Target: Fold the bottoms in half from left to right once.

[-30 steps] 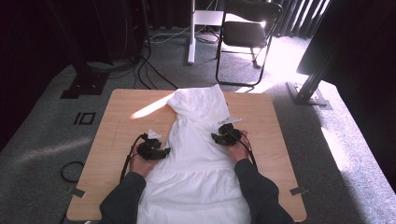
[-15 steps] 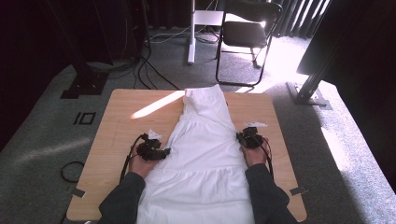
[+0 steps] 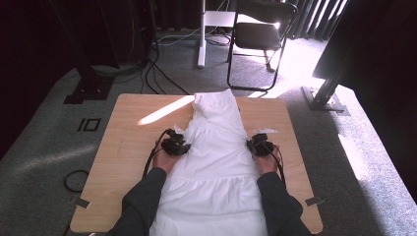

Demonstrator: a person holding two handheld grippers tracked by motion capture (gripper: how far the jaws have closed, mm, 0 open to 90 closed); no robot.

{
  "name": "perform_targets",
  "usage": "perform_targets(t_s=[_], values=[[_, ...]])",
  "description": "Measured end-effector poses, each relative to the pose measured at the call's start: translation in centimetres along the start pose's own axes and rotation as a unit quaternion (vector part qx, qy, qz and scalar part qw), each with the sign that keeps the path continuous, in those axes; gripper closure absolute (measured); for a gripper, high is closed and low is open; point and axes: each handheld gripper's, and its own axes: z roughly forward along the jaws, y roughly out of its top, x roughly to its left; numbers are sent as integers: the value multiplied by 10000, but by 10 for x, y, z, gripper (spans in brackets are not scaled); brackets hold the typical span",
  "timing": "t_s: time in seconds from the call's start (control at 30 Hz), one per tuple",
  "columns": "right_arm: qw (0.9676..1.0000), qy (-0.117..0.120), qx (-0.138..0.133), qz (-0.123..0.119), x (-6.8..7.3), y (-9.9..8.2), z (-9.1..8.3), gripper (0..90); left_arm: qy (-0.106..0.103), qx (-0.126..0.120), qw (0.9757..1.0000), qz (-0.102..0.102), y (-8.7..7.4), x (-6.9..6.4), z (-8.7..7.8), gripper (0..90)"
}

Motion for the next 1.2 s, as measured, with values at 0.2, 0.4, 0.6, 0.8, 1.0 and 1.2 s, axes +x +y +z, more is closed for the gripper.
perform_targets(t_s=[0.2,0.4,0.6,0.8,1.0,1.2], values=[[9997,0,163,-164,9,-13,-16,874,-225,53,9993,279,-27,-11,-23,847],[9984,239,305,-409,27,-44,-49,875,-375,-1,9982,469,-64,-32,-53,844],[9974,523,252,-416,40,-76,-77,874,-587,3,9967,555,-93,-51,-75,839],[9966,546,205,-575,44,-79,-87,725,-541,-139,9980,297,-88,-39,-88,640],[9942,635,-502,-703,44,-40,-98,556,-392,-517,9977,188,-50,-25,-87,580],[9816,1339,-514,-1259,75,5,-65,711,-429,-42,9980,465,-33,-36,-42,642]])
